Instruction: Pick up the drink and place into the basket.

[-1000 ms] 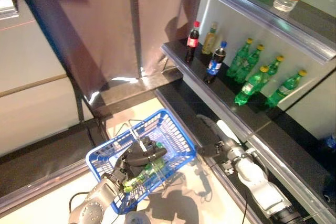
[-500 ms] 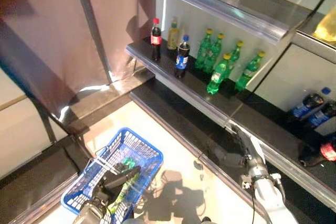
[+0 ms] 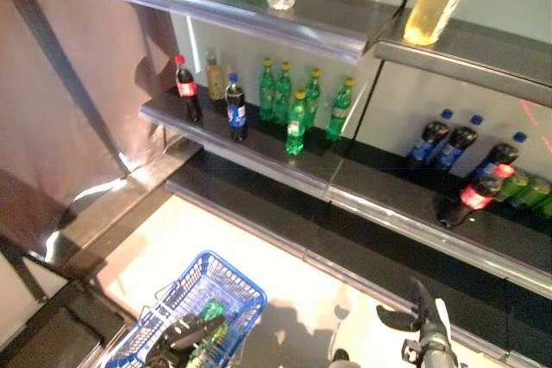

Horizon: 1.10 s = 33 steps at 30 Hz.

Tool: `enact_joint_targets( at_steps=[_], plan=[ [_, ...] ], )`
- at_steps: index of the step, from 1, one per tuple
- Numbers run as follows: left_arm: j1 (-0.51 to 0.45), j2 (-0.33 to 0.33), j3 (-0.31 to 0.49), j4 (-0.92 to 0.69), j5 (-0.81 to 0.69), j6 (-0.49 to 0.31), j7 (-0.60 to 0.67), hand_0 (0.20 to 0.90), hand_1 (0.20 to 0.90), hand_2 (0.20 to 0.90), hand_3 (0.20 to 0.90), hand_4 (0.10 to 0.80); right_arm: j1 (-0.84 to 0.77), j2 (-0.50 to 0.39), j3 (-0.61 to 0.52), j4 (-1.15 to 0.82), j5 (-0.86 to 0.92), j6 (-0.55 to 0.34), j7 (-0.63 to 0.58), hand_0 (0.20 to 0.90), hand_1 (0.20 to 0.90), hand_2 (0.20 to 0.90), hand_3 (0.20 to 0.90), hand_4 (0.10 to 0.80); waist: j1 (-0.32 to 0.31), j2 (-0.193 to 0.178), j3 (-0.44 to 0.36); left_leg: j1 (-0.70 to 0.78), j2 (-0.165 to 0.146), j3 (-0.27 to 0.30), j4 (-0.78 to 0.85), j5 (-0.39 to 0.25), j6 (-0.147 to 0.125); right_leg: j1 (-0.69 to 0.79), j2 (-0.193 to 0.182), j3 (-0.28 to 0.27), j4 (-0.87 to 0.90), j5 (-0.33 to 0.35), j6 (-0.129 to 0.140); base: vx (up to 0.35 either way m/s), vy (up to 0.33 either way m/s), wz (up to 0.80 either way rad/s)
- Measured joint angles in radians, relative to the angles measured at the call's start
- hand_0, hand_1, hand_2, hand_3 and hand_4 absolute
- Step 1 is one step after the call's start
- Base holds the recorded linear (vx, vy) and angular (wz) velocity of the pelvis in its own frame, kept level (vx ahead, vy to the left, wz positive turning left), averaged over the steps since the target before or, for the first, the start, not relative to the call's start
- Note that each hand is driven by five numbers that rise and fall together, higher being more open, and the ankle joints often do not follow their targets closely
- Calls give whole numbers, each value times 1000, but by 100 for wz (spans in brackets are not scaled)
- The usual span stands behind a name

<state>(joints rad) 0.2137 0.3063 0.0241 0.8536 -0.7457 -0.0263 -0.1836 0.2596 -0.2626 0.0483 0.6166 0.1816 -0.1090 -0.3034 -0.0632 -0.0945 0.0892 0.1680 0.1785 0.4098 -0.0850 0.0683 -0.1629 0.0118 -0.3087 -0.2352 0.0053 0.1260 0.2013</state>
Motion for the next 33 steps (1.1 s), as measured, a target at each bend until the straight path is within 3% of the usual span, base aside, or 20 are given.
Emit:
enact_joint_targets(
  at_steps=[3,11,13,17,19,21,22,23,24,25,26,27,28,29,30,31,32,33],
  plan=[
    [-48,-5,0,97,33,-6,16,300,300,300,200,100,-43,10,-12,197,66,-21,2,900,900,900,900,800,4,-9,-7,21,0,44,0,-9,-4,-10,-2,0,4,7,-6,-26,36,-41],
    [-136,-20,0,283,97,-12,19,300,300,300,200,100,-104,22,-121,498,106,-26,23,900,900,900,900,800,-24,-14,-11,62,-2,93,1,-39,-13,-38,5,3,22,31,-10,27,72,-31],
    [-136,-29,0,306,97,-18,17,300,300,300,200,100,-119,23,-128,527,106,-19,27,900,900,900,900,800,-16,-16,-12,74,-15,94,28,-81,-11,-71,4,-4,47,45,-31,34,150,-70],
    [-147,-28,-9,312,108,-19,11,300,300,300,200,100,-128,23,-131,564,109,-14,37,900,900,900,900,800,-27,-22,-12,53,-16,97,145,-178,0,-86,-5,-4,50,68,-39,-10,146,-54],
    [-150,-30,-18,311,123,-23,-1,300,300,300,200,100,-129,21,-149,576,116,-16,49,900,900,900,900,800,-39,-15,-7,50,-28,102,177,-220,9,-124,-5,-5,52,123,-37,-46,47,-68],
    [-161,-38,-18,311,131,-28,-1,300,300,300,200,100,-132,15,-155,572,115,-22,69,900,900,900,900,800,-56,10,13,44,-31,112,182,-226,36,-162,12,-16,37,243,-26,-168,43,-67],
    [-167,-38,-17,308,131,-36,-6,300,300,300,200,100,-126,15,-159,579,115,-24,78,900,900,900,900,800,-54,17,22,35,-34,140,185,-230,43,-180,31,-38,5,319,-117,-191,74,-76],
    [-167,-35,-17,302,131,-46,-8,300,300,300,200,100,-133,14,-159,586,115,-24,90,900,900,900,900,800,-42,26,33,31,-21,174,189,-233,49,-198,42,-59,-28,374,-183,-199,130,-87],
    [-169,-35,-13,308,131,-49,-9,300,300,300,200,100,-130,15,-164,592,115,-25,107,900,900,900,900,800,-37,39,36,21,-3,218,197,-233,52,-219,45,-109,26,329,-152,-174,131,-63],
    [-162,-38,-14,317,132,-52,-16,300,300,300,200,100,-111,15,-169,621,115,-25,122,900,900,900,900,800,-42,65,31,28,33,274,180,-216,41,-239,40,-189,208,136,-118,-191,144,-43],
    [-161,-40,-16,311,135,-64,-39,300,300,300,200,100,-92,14,-179,628,115,-20,129,900,900,900,900,800,-29,75,34,58,29,294,151,-196,27,-241,35,-204,320,25,-127,-146,81,-54],
    [-157,-40,-12,313,136,-78,-52,300,300,300,200,100,-77,15,-187,627,113,-24,136,900,900,900,900,800,-12,67,39,66,10,297,160,-195,20,-243,57,-231,328,15,-179,-150,51,-88],
    [-157,-42,-9,321,135,-79,-52,300,300,300,200,100,-87,12,-187,627,113,-26,139,900,900,900,900,800,7,66,46,74,14,300,180,-207,35,-243,64,-250,320,31,-220,-100,-34,-119],
    [-161,-43,3,332,134,-78,-55,300,300,300,200,100,-109,10,-185,617,113,-37,145,900,900,900,900,800,7,55,56,40,-6,272,229,-257,100,-246,72,-228,279,57,-231,-74,-81,-130],
    [-172,-58,15,331,126,-80,-65,300,300,300,200,100,-137,-7,-184,601,108,-48,150,900,900,900,900,800,10,63,58,3,-70,213,190,-272,123,-249,101,-194,192,108,-167,-63,-147,-182],
    [-176,-78,51,332,116,-81,-69,300,300,300,200,100,-181,-17,-182,603,104,-44,155,900,900,900,900,800,30,84,63,20,-61,242,169,-255,110,-252,110,-204,203,79,-120,-41,-249,-133],
    [-172,-83,56,335,118,-81,-70,300,300,300,200,100,-184,-16,-166,600,103,-48,157,900,900,900,900,800,8,104,53,21,-45,254,169,-254,109,-238,101,-225,316,-33,-117,-28,-244,-92],
    [-174,-84,53,330,119,-81,-70,300,300,300,200,100,-177,-15,-156,601,102,-44,158,900,900,900,900,800,6,103,37,25,-42,270,160,-249,101,-231,105,-230,364,-78,-118,-10,-268,-44]
  ],
)
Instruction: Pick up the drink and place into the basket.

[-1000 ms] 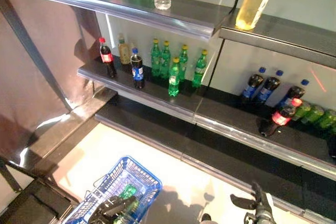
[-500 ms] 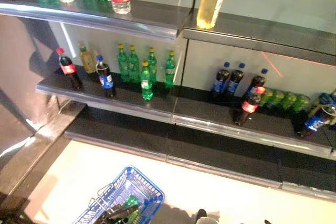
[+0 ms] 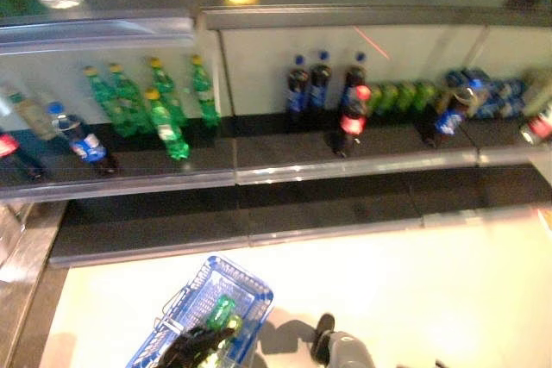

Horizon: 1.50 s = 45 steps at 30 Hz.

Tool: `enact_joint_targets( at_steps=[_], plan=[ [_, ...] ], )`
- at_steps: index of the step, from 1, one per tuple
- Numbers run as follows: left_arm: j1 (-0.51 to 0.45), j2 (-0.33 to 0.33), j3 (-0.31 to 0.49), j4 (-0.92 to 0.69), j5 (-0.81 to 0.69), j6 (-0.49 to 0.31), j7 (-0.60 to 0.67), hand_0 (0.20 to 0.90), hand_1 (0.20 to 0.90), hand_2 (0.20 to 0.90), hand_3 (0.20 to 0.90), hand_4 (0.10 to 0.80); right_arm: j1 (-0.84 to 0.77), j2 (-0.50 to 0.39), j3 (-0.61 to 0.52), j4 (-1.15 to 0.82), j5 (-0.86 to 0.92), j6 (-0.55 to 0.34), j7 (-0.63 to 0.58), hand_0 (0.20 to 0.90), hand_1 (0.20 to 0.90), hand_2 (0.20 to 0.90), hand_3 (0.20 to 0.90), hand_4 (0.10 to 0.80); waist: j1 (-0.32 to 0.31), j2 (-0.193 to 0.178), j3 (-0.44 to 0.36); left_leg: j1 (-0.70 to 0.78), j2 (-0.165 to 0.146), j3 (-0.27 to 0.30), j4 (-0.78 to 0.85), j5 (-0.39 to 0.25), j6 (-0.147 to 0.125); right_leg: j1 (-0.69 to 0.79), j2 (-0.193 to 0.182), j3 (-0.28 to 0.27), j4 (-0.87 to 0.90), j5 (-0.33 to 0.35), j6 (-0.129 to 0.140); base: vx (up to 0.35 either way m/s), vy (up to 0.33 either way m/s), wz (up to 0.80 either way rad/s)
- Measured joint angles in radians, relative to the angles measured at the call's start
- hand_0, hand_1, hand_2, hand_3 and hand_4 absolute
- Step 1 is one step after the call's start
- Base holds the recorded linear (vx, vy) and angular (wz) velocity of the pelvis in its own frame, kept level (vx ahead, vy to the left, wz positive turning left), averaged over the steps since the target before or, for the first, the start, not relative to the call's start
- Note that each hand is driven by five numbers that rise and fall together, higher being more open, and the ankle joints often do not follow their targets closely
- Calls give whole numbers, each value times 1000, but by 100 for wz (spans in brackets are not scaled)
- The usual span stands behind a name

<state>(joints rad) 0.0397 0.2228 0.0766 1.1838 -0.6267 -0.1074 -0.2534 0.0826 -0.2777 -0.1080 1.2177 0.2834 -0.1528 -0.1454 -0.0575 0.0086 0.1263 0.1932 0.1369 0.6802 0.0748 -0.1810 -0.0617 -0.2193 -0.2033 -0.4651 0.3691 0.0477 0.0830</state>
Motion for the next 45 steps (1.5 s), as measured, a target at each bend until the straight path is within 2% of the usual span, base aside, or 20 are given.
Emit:
enact_joint_targets(
  at_steps=[2,4,6,8,10,11,14,17,20,22,24,26,27,28,34,36,38,39,43,45],
  plan=[
    [13,12,-13,-15,4,-7,4,300,300,300,200,100,8,6,22,-3,-11,7,4,900,900,900,900,800,17,-20,-20,36,-2,24,-13,12,-10,71,0,-18,-30,-103,-41,-12,-286,-70],
    [15,12,-16,-14,4,-6,18,300,300,300,200,100,7,4,34,-8,-19,8,4,900,900,900,900,800,11,-25,-24,45,10,24,-13,18,-19,130,42,-21,-158,-96,-65,-67,-343,-49],
    [20,11,-22,-15,3,-6,28,300,300,300,200,100,13,3,46,-25,-19,9,5,900,900,900,900,800,17,-20,-26,59,42,26,4,21,-18,172,104,-8,-237,-65,-86,-75,-314,-51],
    [20,16,-18,-19,3,-4,32,300,300,300,200,100,20,5,59,-28,-19,11,4,900,900,900,900,800,27,-34,-29,26,85,22,107,11,-26,216,129,16,-314,-38,-107,-74,-267,-34],
    [20,8,-28,-45,4,-2,32,300,300,300,200,100,33,-7,62,-54,-19,11,3,900,900,900,900,800,25,-31,-29,-3,90,23,41,20,-29,223,135,14,-339,-33,-109,-46,-187,-2],
    [15,-4,-31,-62,4,2,32,300,300,300,200,100,34,-20,62,-67,-19,11,3,900,900,900,900,800,23,-16,-19,-12,96,16,-5,89,-45,221,145,12,-336,-39,-106,-54,-274,-8],
    [13,-13,-32,-62,18,14,40,300,300,300,200,100,29,-14,68,-69,-19,13,7,900,900,900,900,800,12,-5,-21,-5,103,-2,-17,105,-70,215,144,2,-314,-64,-96,-45,-282,11],
    [13,-14,-35,-60,22,18,51,300,300,300,200,100,17,5,75,-69,-19,30,9,900,900,900,900,800,17,-23,-28,-5,102,-12,-19,118,-43,197,143,7,-288,-87,-103,14,-204,-9],
    [16,-21,-38,-52,22,24,47,300,300,300,200,100,11,11,75,-64,-19,59,9,900,900,900,900,800,61,-40,-29,-7,86,-170,26,143,2,208,146,59,-311,-90,-119,92,-136,-41],
    [26,-25,-40,-57,20,13,42,300,300,300,200,100,-3,9,89,-61,-19,67,8,900,900,900,900,800,88,-59,-35,-42,45,-305,50,118,-43,236,144,114,-362,-54,-136,29,-71,-73],
    [17,-47,-40,-60,13,13,34,300,300,300,200,100,-21,0,89,-62,-17,68,13,900,900,900,900,800,90,-39,-31,-107,-19,-330,-24,122,-42,244,133,119,-409,-29,-123,110,-49,-27],
    [4,-76,-40,-57,11,12,24,300,300,300,200,100,-15,-14,74,-40,4,93,46,900,900,900,900,800,78,11,-30,-151,-36,-327,-82,187,-33,272,151,86,-433,-31,-96,161,-29,30],
    [5,-83,-37,-51,11,12,22,300,300,300,200,100,-17,-10,68,-12,21,119,68,900,900,900,900,800,82,15,-33,-144,-39,-305,-87,198,22,282,147,86,-445,-31,-84,267,-37,26],
    [9,-85,-31,-41,13,10,18,300,300,300,200,100,-13,-1,67,13,35,136,94,900,900,900,900,800,82,23,-35,-145,-47,-296,-100,190,20,295,142,84,-448,-34,-74,297,-32,18],
    [-11,-86,38,9,12,3,6,300,300,300,200,100,-19,15,50,71,42,206,173,900,900,900,900,800,97,1,-30,-137,-54,-170,-61,166,30,310,121,56,-456,-36,-46,230,1,-4],
    [-37,-81,76,12,12,4,13,300,300,300,200,100,-42,19,53,68,19,213,191,900,900,900,900,800,116,-24,-3,-168,-37,-159,67,111,5,342,109,62,-454,-42,-55,230,58,-27],
    [-42,-80,70,5,12,6,9,300,300,300,200,100,-52,2,52,59,-6,218,202,900,900,900,900,800,117,-23,-3,-177,-54,-157,24,103,4,354,107,62,-454,-51,-47,238,90,-9],
    [-37,-78,61,4,13,15,3,300,300,300,200,100,-60,-18,52,55,-12,224,203,900,900,900,900,800,124,-5,-6,-136,-73,-155,-62,146,59,367,117,69,-446,-64,-33,197,90,-17],
    [-26,-45,57,5,20,21,6,300,300,300,200,100,-61,-19,51,51,-35,235,208,900,900,900,900,800,130,-27,-14,-70,-99,-156,-135,163,69,363,85,24,-329,-133,14,158,65,10],
    [-42,-21,55,5,20,46,6,300,300,300,200,100,-61,-17,50,51,-41,239,210,900,900,900,900,800,129,-38,-20,-70,-111,-169,-148,164,78,326,51,8,-199,-176,69,116,32,62]
  ],
)
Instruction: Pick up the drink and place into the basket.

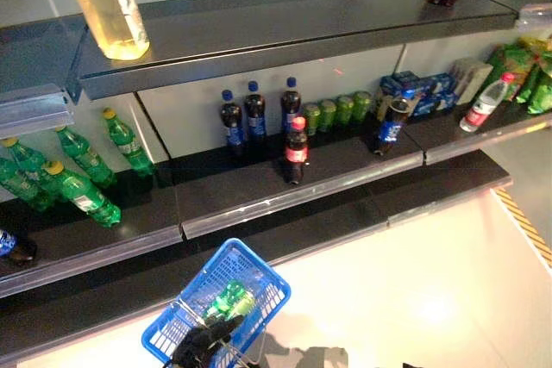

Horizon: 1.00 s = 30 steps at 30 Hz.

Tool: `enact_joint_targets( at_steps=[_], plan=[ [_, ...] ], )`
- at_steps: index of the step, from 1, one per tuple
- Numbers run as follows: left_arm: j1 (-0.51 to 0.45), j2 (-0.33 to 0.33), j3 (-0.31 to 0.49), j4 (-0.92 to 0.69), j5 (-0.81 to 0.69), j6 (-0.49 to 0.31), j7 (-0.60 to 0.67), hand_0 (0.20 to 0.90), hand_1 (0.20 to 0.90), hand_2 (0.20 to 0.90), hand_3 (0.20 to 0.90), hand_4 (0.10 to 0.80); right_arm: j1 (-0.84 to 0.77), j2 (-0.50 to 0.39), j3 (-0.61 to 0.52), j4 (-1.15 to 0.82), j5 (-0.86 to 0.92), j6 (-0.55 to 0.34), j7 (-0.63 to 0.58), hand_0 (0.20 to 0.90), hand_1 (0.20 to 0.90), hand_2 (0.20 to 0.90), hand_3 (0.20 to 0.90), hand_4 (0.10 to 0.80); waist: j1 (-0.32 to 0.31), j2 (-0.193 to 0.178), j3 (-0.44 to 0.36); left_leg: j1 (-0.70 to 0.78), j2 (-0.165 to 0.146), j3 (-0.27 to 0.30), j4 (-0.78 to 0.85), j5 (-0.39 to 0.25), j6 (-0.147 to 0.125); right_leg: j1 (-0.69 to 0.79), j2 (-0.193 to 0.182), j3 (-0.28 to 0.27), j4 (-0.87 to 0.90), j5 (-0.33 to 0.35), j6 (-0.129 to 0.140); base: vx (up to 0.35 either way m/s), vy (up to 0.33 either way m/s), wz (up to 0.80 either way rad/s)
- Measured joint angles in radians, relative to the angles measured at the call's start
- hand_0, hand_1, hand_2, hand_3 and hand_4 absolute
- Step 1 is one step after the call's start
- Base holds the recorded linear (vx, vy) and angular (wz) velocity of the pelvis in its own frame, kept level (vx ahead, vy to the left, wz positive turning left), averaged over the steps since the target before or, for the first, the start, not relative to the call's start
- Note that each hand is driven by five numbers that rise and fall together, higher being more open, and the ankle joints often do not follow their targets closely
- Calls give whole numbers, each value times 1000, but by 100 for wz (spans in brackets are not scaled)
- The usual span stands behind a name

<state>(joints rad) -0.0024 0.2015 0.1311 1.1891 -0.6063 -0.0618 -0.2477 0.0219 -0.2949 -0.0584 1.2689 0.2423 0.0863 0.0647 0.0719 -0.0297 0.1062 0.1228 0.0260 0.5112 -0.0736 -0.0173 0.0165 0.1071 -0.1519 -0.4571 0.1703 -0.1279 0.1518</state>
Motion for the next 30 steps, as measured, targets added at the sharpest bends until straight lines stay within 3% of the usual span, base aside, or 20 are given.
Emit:
enact_joint_targets(
  at_steps=[1,2,4,6,8,10,11,12,13,16,18,20,21,22,23,26,30],
  plan=[
    [-15,8,-7,5,2,12,0,300,300,300,200,100,3,1,0,10,0,4,1,900,900,900,900,800,-13,2,4,0,2,-1,1,1,7,-39,-35,5,141,-34,52,27,-58,109],
    [-19,15,-15,5,2,10,0,300,300,300,200,100,1,6,0,19,1,4,1,900,900,900,900,800,-21,-4,2,6,2,-2,0,0,14,-75,-57,29,248,-41,63,27,-127,112],
    [-17,29,-38,7,1,13,0,300,300,300,200,100,0,12,0,18,6,-1,0,900,900,900,900,800,-18,-19,-2,19,3,-42,1,-6,21,-114,-101,63,393,-40,63,-15,-223,80],
    [-19,25,-44,10,-3,15,0,300,300,300,200,100,-2,12,0,18,8,-10,0,900,900,900,900,800,-14,-20,-3,23,7,-84,6,-8,22,-124,-121,57,387,-42,57,37,-221,59],
    [-24,13,-47,11,-22,15,2,300,300,300,200,100,-13,19,0,9,36,-30,0,900,900,900,900,800,-16,3,10,25,38,-153,9,-13,8,-109,-113,66,239,-33,44,105,-233,59],
    [-22,11,-43,14,-48,16,4,300,300,300,200,100,-13,24,0,9,37,-44,0,900,900,900,900,800,-21,12,16,26,54,-197,21,-12,-9,-84,-90,117,52,8,9,113,-251,63],
    [-20,16,-50,14,-78,20,5,300,300,300,200,100,-1,30,1,14,35,-53,-2,900,900,900,900,800,-23,6,13,27,58,-256,22,-21,-55,-48,-91,192,-114,108,-20,122,-268,90],
    [-17,29,-47,15,-122,41,3,300,300,300,200,100,15,39,1,17,35,-56,-5,900,900,900,900,800,-28,-17,3,23,44,-288,21,-19,-74,-39,-111,229,-129,153,16,138,-293,100],
    [-16,30,-45,18,-156,63,2,300,300,300,200,100,21,40,0,17,35,-57,-7,900,900,900,900,800,-29,-16,-3,21,41,-290,23,-19,-86,-27,-120,247,-117,128,40,132,-271,88],
    [2,-3,-41,24,-267,125,-45,300,300,300,200,100,4,-15,1,9,33,-65,-17,900,900,900,900,800,-49,63,7,-8,77,-281,59,-25,-90,-66,-94,243,-3,95,26,138,-322,51],
    [10,9,-40,30,-288,142,-78,300,300,300,200,100,1,-27,2,11,33,-61,-21,900,900,900,900,800,-52,78,3,-1,87,-310,61,-25,-85,-85,-93,249,106,62,0,164,-398,56],
    [17,47,-40,29,-319,164,-126,300,300,300,200,100,-6,-12,6,10,32,-51,-20,900,900,900,900,800,-44,47,4,-9,84,-344,77,-26,-87,-101,-106,268,141,14,-33,198,-379,49],
    [27,76,-30,29,-324,165,-138,300,300,300,200,100,-7,8,9,10,32,-42,-20,900,900,900,900,800,-41,5,-9,-27,66,-356,94,-28,-95,-78,-108,277,88,-18,-30,189,-358,36],
    [35,90,-17,29,-324,166,-138,300,300,300,200,100,-10,20,9,10,32,-34,-21,900,900,900,900,800,-35,-19,-22,-41,62,-359,99,-22,-107,-58,-109,273,48,-32,-4,172,-343,21],
    [39,91,2,31,-324,167,-134,300,300,300,200,100,-16,26,9,10,31,-27,-20,900,900,900,900,800,-29,-24,-25,-40,70,-359,103,-16,-119,-47,-92,267,22,-19,18,132,-265,13],
    [39,85,-1,29,-322,162,-138,300,300,300,200,100,-22,19,8,11,23,-13,-21,900,900,900,900,800,-19,-23,-26,-37,106,-358,110,-7,-134,4,-51,244,-31,-8,2,112,-264,24],
    [46,71,2,25,-318,157,-137,300,300,300,200,100,-17,16,18,11,9,-7,-20,900,900,900,900,800,-16,-5,-26,-45,118,-368,115,1,-140,30,-28,244,-66,-5,-7,30,-263,21]
  ],
)
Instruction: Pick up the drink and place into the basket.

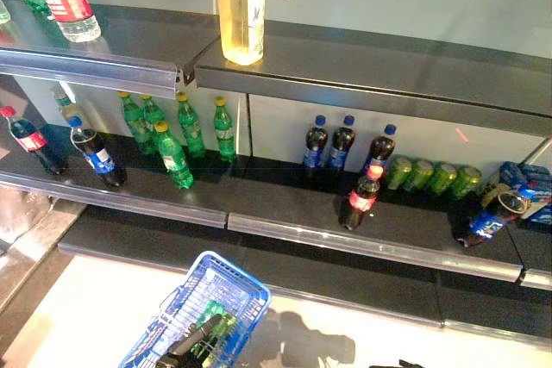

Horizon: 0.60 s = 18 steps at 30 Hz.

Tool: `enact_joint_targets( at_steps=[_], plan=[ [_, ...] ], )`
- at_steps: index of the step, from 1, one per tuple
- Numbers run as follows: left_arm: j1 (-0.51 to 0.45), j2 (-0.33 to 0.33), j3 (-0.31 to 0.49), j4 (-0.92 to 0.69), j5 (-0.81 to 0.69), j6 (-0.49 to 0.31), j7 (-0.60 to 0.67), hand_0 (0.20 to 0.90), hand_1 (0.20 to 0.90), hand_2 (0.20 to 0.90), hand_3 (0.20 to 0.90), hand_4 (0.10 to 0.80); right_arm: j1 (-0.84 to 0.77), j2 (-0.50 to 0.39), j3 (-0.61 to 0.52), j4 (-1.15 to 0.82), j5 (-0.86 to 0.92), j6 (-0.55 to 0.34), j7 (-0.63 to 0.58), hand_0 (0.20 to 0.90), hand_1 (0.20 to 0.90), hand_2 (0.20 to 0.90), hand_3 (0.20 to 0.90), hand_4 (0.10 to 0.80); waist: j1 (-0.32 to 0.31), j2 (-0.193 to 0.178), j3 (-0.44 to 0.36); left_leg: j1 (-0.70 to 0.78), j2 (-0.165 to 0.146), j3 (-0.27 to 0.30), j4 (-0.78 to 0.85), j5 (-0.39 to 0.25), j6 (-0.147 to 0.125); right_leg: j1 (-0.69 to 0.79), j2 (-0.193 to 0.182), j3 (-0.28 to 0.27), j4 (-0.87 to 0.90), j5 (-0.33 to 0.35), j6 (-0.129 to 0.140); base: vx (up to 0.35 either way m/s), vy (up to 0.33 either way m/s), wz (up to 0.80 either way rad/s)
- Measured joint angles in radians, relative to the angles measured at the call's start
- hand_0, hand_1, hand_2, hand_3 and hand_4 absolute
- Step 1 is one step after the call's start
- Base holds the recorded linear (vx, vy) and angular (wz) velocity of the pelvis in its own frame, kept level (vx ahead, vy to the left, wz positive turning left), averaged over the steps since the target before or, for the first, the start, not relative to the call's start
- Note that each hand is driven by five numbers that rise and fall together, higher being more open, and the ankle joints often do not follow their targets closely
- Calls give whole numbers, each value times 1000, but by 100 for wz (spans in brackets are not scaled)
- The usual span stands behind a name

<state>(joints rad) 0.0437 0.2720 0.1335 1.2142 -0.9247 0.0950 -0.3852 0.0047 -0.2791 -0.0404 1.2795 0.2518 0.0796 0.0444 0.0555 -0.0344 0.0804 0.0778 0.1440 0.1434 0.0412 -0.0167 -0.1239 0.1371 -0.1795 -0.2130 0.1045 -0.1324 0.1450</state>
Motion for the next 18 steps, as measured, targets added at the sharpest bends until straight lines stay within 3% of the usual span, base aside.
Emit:
enact_joint_targets(
  at_steps=[2,5,8,11,13,18],
  plan=[
    [-2,-15,1,-9,13,-6,-1,300,300,300,200,100,17,3,4,2,-9,2,1,900,900,900,900,800,1,12,-3,-23,0,-24,16,4,6,18,12,-1,-40,7,-5,-39,-131,42],
    [-1,-35,0,-19,19,-11,-10,300,300,300,200,100,26,2,4,4,-10,0,1,900,900,900,900,800,7,32,-6,-54,-8,-26,12,31,41,36,21,-7,-87,21,-12,-106,-23,46],
    [-26,-57,-6,-20,56,-4,-38,300,300,300,200,100,40,-7,3,1,-1,-2,-12,900,900,900,900,800,-8,51,-10,-96,-31,31,-49,110,72,54,13,-124,-151,50,-18,-127,50,96],
    [-24,-84,-5,-19,69,3,-45,300,300,300,200,100,38,-25,1,-1,2,-11,-11,900,900,900,900,800,-6,60,-9,-94,-76,74,-60,102,71,56,4,-155,-153,54,-8,-32,116,46],
    [-24,-81,1,-19,73,5,-47,300,300,300,200,100,36,-28,-4,-1,3,-25,-10,900,900,900,900,800,-3,56,-6,-82,-86,75,-76,100,70,57,-6,-152,-147,56,-3,-7,209,3],
    [-30,-42,-1,-16,76,13,-55,300,300,300,200,100,28,-21,-19,4,4,-60,-8,900,900,900,900,800,-26,4,21,-23,-108,99,-128,97,91,26,-46,-102,-37,48,13,-68,149,-17]
  ],
)
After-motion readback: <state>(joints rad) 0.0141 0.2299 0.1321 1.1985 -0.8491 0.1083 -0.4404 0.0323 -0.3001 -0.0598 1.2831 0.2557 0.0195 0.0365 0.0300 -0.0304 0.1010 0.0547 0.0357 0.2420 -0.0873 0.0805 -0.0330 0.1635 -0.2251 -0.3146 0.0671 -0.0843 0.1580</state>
